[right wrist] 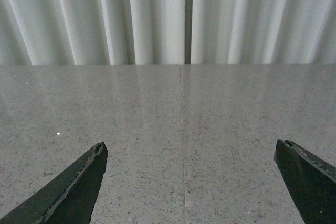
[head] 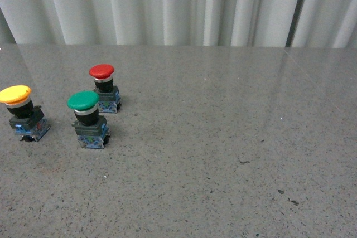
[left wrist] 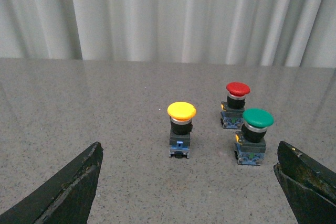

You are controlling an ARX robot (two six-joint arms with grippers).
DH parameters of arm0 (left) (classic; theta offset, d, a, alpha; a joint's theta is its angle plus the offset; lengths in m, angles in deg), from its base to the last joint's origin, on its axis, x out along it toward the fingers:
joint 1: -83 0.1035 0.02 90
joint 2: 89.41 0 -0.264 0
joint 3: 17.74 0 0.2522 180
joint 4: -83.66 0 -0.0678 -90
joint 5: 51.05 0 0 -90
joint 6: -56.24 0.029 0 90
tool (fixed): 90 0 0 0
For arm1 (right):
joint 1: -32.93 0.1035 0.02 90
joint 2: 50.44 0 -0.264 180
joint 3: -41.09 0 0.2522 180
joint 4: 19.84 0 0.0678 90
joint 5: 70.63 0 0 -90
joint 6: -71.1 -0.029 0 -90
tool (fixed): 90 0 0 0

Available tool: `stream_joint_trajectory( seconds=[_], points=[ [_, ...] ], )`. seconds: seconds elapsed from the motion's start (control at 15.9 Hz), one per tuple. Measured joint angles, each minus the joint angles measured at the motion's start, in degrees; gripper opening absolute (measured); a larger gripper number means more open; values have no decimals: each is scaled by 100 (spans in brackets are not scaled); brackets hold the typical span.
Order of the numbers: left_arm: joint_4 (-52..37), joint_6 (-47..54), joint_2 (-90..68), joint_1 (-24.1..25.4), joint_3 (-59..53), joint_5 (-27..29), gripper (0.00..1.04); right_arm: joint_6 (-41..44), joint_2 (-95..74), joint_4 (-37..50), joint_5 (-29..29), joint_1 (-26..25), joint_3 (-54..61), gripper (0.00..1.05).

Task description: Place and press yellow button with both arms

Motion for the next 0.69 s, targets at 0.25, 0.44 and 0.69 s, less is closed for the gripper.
stream_joint_trajectory(
  seconds=[0.25,0.44,0.69],
  points=[
    [0,0,0,0,0,0,98,0,0,0,0,0,0,98],
    [0,0,0,0,0,0,98,0,0,-2,0,0,0,98],
    [0,0,0,0,0,0,98,0,0,0,0,0,0,98]
  ],
)
